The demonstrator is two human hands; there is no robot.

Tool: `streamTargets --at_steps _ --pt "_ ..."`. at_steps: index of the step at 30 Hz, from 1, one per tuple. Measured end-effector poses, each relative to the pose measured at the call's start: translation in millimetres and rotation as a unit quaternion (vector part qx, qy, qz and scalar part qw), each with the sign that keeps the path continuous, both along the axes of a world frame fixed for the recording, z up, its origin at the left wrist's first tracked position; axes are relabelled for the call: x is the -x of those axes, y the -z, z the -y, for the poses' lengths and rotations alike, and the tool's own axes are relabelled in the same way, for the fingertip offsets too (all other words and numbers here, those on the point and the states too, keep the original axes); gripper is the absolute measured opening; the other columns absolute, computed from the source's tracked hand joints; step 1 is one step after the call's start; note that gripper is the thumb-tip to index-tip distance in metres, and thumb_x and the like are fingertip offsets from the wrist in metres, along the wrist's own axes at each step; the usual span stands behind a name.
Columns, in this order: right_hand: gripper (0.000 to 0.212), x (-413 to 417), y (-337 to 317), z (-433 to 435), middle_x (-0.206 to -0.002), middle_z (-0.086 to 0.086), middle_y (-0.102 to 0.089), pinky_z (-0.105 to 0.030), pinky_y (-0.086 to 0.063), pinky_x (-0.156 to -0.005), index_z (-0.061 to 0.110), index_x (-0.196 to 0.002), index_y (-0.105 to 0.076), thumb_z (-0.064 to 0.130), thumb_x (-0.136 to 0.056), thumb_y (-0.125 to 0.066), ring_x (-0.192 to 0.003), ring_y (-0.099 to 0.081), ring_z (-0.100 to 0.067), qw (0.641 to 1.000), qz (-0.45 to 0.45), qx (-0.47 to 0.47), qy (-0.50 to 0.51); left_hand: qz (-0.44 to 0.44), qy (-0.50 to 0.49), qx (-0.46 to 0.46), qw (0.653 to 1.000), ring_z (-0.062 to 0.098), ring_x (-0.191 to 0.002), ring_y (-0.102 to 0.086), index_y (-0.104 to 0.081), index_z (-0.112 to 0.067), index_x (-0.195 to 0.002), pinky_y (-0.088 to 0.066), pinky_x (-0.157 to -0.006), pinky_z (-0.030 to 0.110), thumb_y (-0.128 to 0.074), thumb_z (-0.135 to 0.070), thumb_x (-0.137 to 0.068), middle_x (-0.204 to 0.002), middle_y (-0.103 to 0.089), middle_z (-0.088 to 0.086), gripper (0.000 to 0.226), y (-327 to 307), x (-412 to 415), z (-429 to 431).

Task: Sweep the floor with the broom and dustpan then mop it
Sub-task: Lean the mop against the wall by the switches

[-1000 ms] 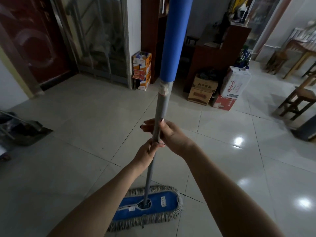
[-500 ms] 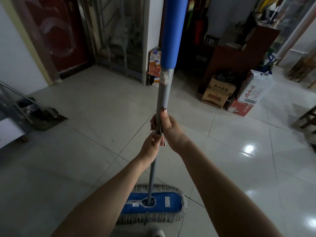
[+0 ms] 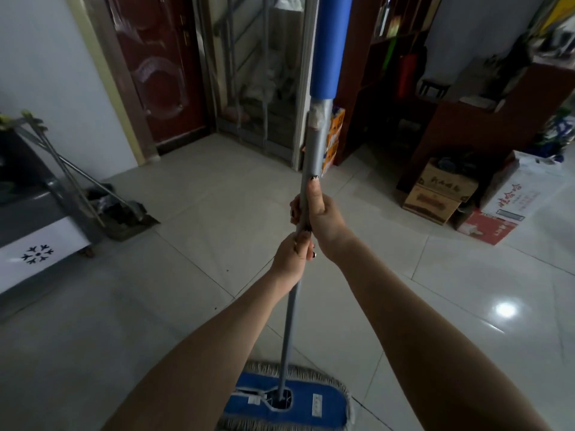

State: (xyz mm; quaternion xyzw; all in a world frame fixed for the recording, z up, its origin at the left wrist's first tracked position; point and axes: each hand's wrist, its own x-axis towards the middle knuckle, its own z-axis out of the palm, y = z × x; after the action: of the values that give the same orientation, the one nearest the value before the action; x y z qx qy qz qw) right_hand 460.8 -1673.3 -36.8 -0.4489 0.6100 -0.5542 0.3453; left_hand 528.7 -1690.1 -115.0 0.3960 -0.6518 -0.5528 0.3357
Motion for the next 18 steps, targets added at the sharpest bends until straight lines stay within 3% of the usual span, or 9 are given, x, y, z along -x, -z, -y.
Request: streamTargets --at_steps 3,7,10,13,18 --pt "0.056 21.2 -22.8 19.8 -0.059 0.002 -0.056 -0.021 -0.049 -0.056 0.014 -0.068 -0.054 0.054 -0.097 -0.028 -0.047 -0.054 -0.003 0.999 0.031 0.026 0.004 -0.021 -0.017 0.014 1.000 0.013 -0.057 -0.048 -0.041 -0.013 -0.058 -0.038 -0.058 0.015 -0.034 -0.024 -0.100 -0.058 -0.046 0.004 0.044 -24.8 20.8 16.4" --pt "0.059 43.3 -58.4 45.9 -0.049 0.008 -0.057 -0.028 -0.050 -0.062 0.015 -0.068 -0.057 0.065 -0.089 -0.034 -0.047 -0.056 -0.006 0.996 0.064 0.049 -0.039 -0.029 -0.029 0.048 0.998 0.005 -0.050 -0.052 -0.042 -0.014 -0.057 -0.040 -0.062 0.026 -0.032 -0.037 -0.099 -0.053 -0.047 0.002 0.049 -58.4 39.5 42.9" --pt "0.061 51.5 -81.5 63.0 -0.047 0.008 -0.057 -0.029 -0.048 -0.058 0.014 -0.067 -0.057 0.070 -0.082 -0.035 -0.046 -0.056 -0.007 0.994 0.062 0.064 -0.058 -0.029 -0.046 0.075 0.996 -0.004 -0.041 -0.050 -0.043 -0.014 -0.056 -0.041 -0.055 0.016 -0.030 -0.043 -0.097 -0.053 -0.049 0.001 0.052 -75.9 45.9 59.9" --pt "0.060 51.9 -99.0 79.4 -0.047 0.008 -0.057 -0.027 -0.049 -0.056 0.015 -0.067 -0.058 0.066 -0.088 -0.035 -0.046 -0.056 -0.007 0.993 0.049 0.076 -0.081 -0.037 -0.080 0.099 0.991 -0.004 -0.039 -0.050 -0.044 -0.012 -0.056 -0.037 -0.044 0.004 -0.031 -0.042 -0.098 -0.053 -0.050 0.004 0.053 -92.3 48.2 76.7" --pt "0.060 50.7 -125.8 113.1 -0.051 0.005 -0.057 -0.029 -0.048 -0.061 0.015 -0.066 -0.059 0.065 -0.089 -0.037 -0.052 -0.055 -0.013 0.987 0.072 0.090 -0.110 -0.059 -0.089 0.108 0.988 0.013 -0.052 -0.055 -0.047 -0.013 -0.056 -0.044 -0.068 0.028 -0.031 -0.042 -0.098 -0.052 -0.050 0.006 0.054 -116.7 47.9 115.8"
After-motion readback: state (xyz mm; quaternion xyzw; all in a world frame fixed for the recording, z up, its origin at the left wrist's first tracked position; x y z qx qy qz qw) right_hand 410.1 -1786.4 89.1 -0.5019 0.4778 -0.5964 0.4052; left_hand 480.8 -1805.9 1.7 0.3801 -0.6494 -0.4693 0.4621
